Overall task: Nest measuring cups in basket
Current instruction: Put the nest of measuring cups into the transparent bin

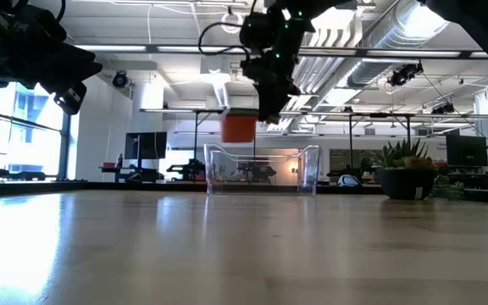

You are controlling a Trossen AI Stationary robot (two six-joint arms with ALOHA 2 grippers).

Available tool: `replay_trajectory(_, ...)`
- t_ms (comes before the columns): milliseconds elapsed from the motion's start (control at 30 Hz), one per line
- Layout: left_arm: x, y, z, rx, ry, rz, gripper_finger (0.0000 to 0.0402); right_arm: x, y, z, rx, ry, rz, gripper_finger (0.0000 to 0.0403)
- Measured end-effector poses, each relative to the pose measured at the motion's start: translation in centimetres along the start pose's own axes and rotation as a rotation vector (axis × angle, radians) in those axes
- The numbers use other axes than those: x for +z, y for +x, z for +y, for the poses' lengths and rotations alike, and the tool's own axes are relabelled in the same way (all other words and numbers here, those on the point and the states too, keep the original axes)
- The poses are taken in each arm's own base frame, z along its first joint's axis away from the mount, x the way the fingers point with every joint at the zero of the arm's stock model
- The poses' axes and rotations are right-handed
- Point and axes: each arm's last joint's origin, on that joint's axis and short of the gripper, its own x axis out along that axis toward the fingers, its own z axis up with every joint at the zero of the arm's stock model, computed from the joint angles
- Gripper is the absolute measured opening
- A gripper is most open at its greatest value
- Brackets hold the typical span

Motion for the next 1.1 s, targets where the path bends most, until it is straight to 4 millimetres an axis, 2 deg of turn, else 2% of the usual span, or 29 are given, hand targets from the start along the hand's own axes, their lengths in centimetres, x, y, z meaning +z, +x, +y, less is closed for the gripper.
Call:
replay_trajectory(133, 0.0, 0.0, 0.0, 0.0, 0.0, 0.0, 0.0071, -0.8, 2.0, -1.4, 0.029, 0.035, 0.033, 0.0122)
replay_trajectory(433, 0.0, 0.0, 0.0, 0.001, 0.0, 0.0, 0.0071, -2.4, 6.4, -2.9, 0.068, 0.062, 0.021, 0.0122)
replay_trajectory(633, 0.0, 0.0, 0.0, 0.0, 0.0, 0.0, 0.0071, -3.5, 8.6, -3.8, 0.074, 0.087, 0.007, 0.0122)
replay_trajectory(1100, 0.0, 0.0, 0.0, 0.0, 0.0, 0.0, 0.0071, -5.0, 10.2, -3.6, 0.07, 0.136, 0.051, 0.013)
